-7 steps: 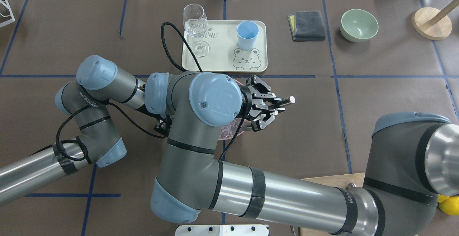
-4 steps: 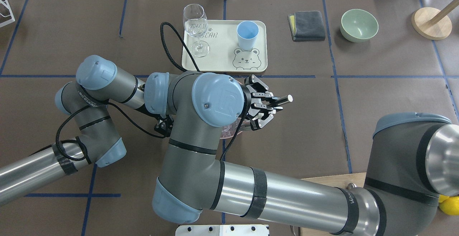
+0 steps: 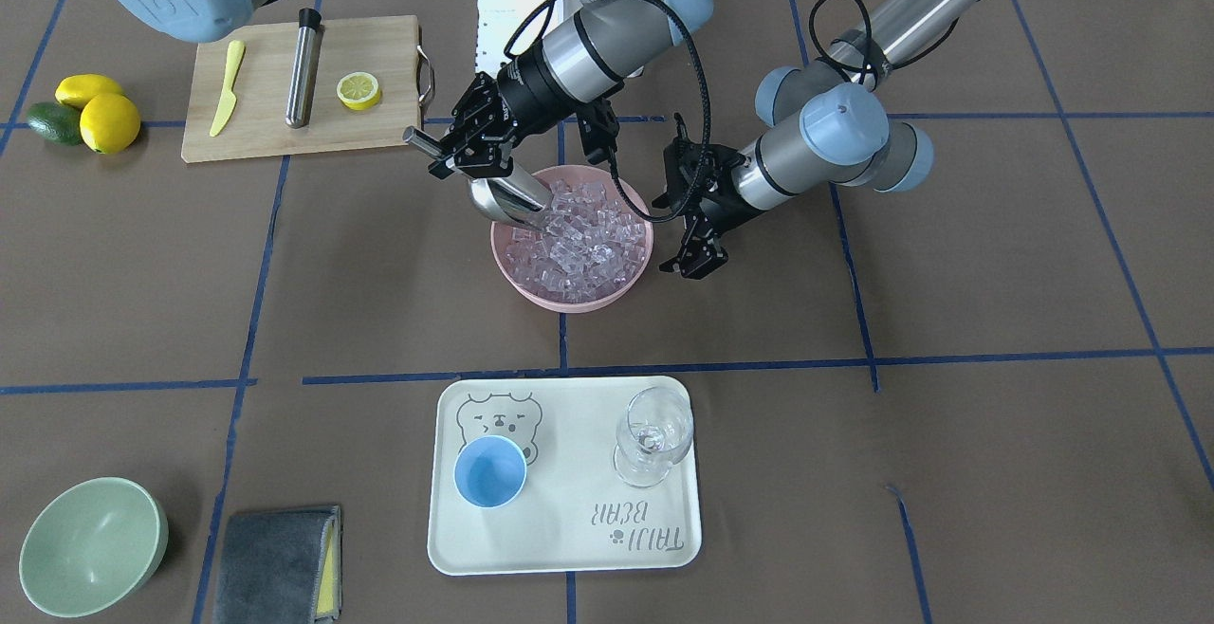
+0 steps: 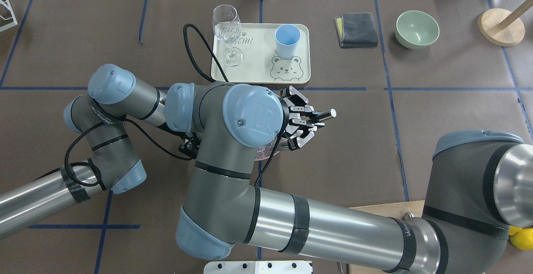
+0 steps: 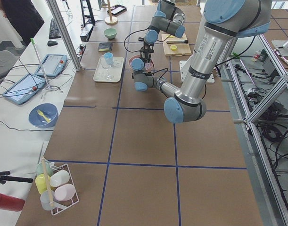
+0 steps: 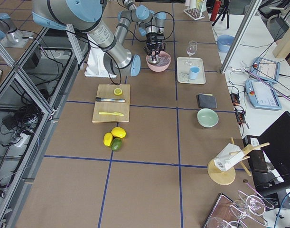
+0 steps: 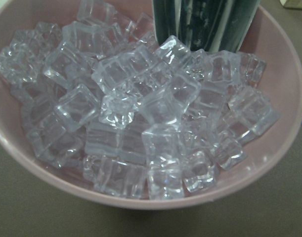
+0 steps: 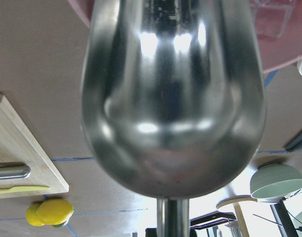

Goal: Put ice in cup with scoop
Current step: 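Tilt the scoop down into the ice with the right gripper, then drag the scoop through the ice and lift it full with the right gripper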

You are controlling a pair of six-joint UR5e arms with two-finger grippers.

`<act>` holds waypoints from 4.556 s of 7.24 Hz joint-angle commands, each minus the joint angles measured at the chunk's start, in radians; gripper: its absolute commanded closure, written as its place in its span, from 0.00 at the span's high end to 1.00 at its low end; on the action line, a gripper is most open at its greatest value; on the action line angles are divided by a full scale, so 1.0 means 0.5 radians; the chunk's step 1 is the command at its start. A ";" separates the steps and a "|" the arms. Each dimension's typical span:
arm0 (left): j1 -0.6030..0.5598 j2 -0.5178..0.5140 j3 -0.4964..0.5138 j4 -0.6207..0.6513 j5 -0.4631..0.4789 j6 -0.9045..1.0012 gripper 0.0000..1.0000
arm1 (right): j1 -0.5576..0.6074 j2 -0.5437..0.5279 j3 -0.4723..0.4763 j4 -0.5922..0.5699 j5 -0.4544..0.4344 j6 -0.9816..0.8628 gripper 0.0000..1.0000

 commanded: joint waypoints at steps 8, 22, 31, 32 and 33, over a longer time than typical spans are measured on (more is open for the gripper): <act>-0.043 0.009 -0.001 0.000 0.000 0.018 1.00 | 0.034 -0.293 0.220 0.579 0.027 -0.058 0.00; -0.144 0.018 -0.007 0.000 -0.003 0.040 1.00 | 0.199 -1.030 0.621 1.932 0.514 -0.012 0.00; -0.193 0.070 -0.031 0.027 -0.012 0.037 1.00 | 0.429 -1.092 0.679 2.212 0.962 0.055 0.00; -0.227 0.104 -0.071 0.030 -0.009 0.031 1.00 | 0.502 -1.092 0.685 2.200 1.069 0.061 0.00; -0.291 0.183 -0.135 0.039 -0.006 0.025 1.00 | 0.582 -1.104 0.734 2.179 1.128 0.067 0.00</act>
